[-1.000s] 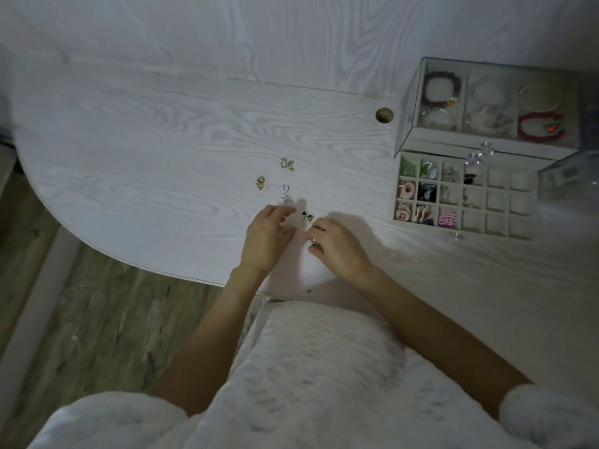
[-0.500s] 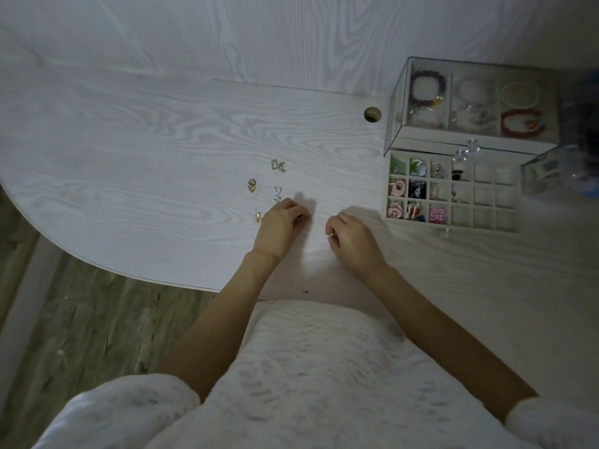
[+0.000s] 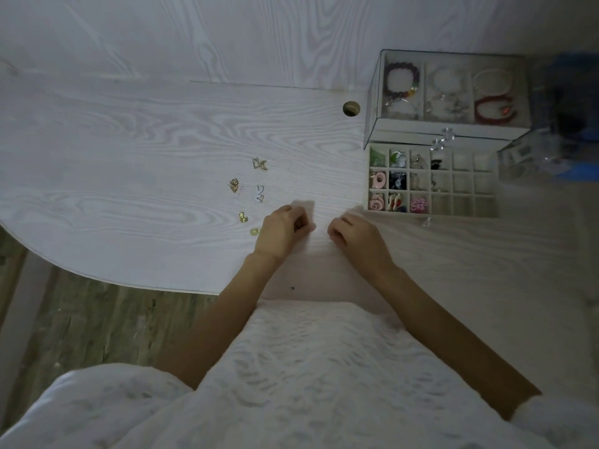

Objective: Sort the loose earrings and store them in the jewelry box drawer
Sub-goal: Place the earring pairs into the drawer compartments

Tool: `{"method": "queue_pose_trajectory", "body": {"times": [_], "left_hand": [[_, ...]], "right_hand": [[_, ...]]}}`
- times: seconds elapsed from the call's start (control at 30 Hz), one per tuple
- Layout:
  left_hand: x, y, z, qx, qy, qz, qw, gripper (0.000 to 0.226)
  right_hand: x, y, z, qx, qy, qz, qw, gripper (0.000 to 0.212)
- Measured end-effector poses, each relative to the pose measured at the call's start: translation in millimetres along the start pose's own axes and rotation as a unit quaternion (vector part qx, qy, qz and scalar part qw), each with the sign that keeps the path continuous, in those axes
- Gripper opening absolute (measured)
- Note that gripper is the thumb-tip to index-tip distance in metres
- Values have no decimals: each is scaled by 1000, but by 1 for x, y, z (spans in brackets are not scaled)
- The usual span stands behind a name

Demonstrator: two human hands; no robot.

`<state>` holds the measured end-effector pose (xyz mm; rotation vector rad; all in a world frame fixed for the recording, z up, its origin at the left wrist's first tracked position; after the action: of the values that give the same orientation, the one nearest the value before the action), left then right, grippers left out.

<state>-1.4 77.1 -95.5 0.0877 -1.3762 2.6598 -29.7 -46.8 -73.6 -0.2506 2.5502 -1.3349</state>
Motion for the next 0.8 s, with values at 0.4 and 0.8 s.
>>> {"method": "queue_pose_trajectory", "body": {"times": [0.4,0.8], "left_hand": [[-15,14,31,-15,8,-2,1000,4],[-12,19,57,15,13,24,1000,5]], "right_hand": [[51,-157,141,-34,245,251,936,7],[36,-147,147,-9,191,211,959,10]]}}
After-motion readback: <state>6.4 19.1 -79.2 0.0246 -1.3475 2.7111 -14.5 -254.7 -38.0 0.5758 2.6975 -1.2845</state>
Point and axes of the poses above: each hand's wrist, its own x-axis away from the middle knuckle, its own y-axis out of the palm, z = x × y, the point moved 10 cm from there along -x, towards the middle knuckle, and after that the axes turned 7 degrees about z, right-handed, at the moved point
